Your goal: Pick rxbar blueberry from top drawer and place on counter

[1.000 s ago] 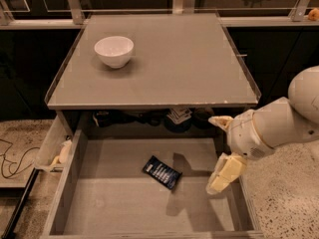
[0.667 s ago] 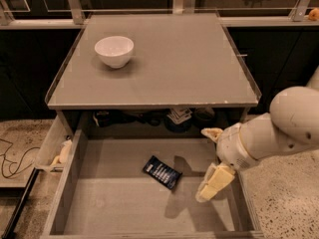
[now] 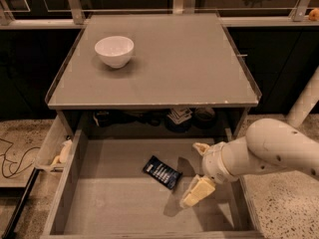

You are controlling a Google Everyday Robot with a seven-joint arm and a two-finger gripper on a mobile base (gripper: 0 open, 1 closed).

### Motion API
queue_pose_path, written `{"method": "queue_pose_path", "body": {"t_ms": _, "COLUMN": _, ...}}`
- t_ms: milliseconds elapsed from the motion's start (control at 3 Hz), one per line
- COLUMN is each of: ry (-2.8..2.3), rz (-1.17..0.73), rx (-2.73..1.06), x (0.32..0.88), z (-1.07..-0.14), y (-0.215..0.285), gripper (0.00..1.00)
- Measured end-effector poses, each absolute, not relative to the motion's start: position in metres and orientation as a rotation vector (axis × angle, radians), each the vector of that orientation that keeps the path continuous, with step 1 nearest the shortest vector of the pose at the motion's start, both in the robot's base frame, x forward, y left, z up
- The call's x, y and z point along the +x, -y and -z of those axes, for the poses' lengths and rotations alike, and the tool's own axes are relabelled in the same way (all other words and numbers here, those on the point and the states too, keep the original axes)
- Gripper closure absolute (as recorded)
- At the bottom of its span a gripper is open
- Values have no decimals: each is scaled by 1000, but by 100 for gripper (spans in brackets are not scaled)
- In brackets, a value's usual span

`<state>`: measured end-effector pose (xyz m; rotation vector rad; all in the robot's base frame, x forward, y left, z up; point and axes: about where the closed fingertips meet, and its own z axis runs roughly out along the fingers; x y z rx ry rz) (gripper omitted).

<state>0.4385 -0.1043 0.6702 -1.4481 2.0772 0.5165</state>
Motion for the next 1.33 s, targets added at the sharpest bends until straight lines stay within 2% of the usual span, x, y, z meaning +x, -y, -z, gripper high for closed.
{"method": "queue_pose_path", "body": {"t_ms": 1333, "ry": -2083, "rz": -588, "rx": -1277, "x": 471, "z": -584, "y": 56, "gripper": 0}}
